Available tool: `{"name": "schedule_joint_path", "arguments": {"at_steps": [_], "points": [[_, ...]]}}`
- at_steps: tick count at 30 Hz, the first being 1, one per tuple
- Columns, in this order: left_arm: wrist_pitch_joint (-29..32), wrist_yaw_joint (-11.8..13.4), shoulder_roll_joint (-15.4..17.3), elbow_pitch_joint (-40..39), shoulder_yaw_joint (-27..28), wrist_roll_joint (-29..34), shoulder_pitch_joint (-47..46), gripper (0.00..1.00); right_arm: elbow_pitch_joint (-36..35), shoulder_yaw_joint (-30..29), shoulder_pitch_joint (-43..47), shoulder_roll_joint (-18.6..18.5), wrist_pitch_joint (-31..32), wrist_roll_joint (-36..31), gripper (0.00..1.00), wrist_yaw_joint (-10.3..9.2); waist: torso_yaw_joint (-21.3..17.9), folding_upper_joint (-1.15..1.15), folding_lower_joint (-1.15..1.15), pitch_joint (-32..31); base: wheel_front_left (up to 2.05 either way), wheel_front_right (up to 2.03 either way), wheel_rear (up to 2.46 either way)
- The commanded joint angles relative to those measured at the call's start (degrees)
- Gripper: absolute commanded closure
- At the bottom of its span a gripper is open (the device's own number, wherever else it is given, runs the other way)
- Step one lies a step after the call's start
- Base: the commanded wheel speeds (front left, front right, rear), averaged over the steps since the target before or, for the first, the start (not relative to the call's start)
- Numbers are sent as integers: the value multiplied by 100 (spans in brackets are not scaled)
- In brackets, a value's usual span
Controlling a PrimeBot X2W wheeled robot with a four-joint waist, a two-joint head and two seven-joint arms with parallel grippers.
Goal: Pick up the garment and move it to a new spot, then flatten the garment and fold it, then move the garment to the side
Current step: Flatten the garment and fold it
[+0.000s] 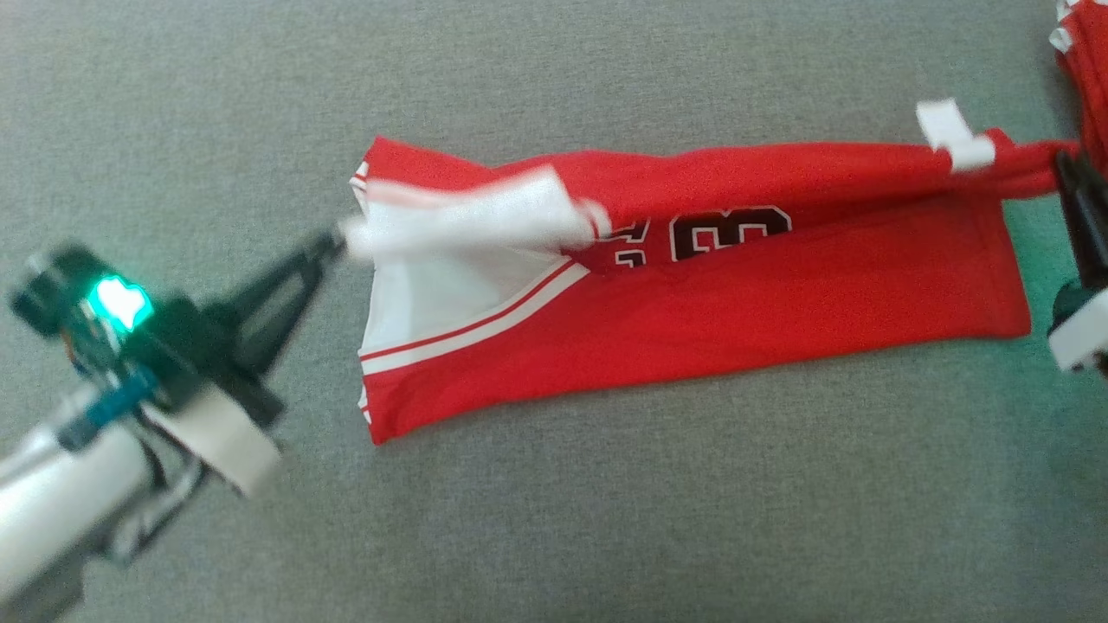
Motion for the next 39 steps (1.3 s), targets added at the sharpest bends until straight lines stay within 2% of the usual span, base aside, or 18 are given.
{"name": "schedule_joint_path", "arguments": {"at_steps": [1,6,8,9,10,11,14,17,22,25,28,31,36,38,39], "points": [[-72,129,274,-175,196,-4,76,100,-241,-118,255,-85,23,-142,100,-5,17,-1,1,-9,0,0,0],[-213,394,85,-281,-45,-78,605,100,-414,-571,770,178,163,-472,100,-5,68,-1,1,4,0,0,0],[-280,482,-47,-201,-78,-91,708,100,-450,-693,908,295,248,-590,41,-5,89,-1,1,15,0,0,0],[-321,523,-130,-152,-85,-111,754,76,-464,-769,968,359,272,-662,0,-5,97,-1,1,15,0,0,0],[-369,567,-213,-101,-92,-110,790,0,-474,-858,1024,429,282,-738,0,-5,104,-1,1,12,0,0,0],[-369,567,-213,-101,-92,-110,790,0,-474,-858,1024,429,282,-738,0,-5,104,-1,1,12,0,0,0],[-597,811,-473,72,-41,-128,924,0,-545,-1185,1227,661,234,-956,0,-5,118,-1,1,-39,0,0,0],[-930,1297,-799,267,221,-245,1179,0,-720,-1612,1497,998,78,-1144,0,-5,120,-1,1,-131,0,0,0],[-1133,2061,-1539,361,1068,-91,1841,0,-1102,-2045,1860,1691,-119,-1318,0,-5,109,-1,1,-310,0,0,0],[-1137,2257,-2029,292,1732,509,2327,0,-1080,-2169,1853,1886,-133,-1390,0,-5,188,-1,1,-380,0,0,0],[-1138,2229,-2437,299,2145,1117,2729,0,-885,-2325,1672,2000,-71,-1437,0,-5,331,-1,1,-427,0,0,0],[-1139,2087,-2817,276,2469,1582,3018,0,-524,-2552,1383,2016,64,-1477,0,-5,508,-1,1,-447,0,0,0],[-1139,1741,-3294,275,2911,2127,3364,0,160,-2901,1018,1976,452,-1680,0,-5,774,-1,1,-462,0,0,0],[-1139,1534,-3515,296,3140,2334,3535,0,382,-2932,1038,2033,872,-1705,0,-5,882,-1,1,-485,0,0,0],[-1139,1481,-3579,303,3224,2395,3584,0,425,-2920,1062,2034,1001,-1645,9,-5,901,-1,1,-488,0,0,0]]}}
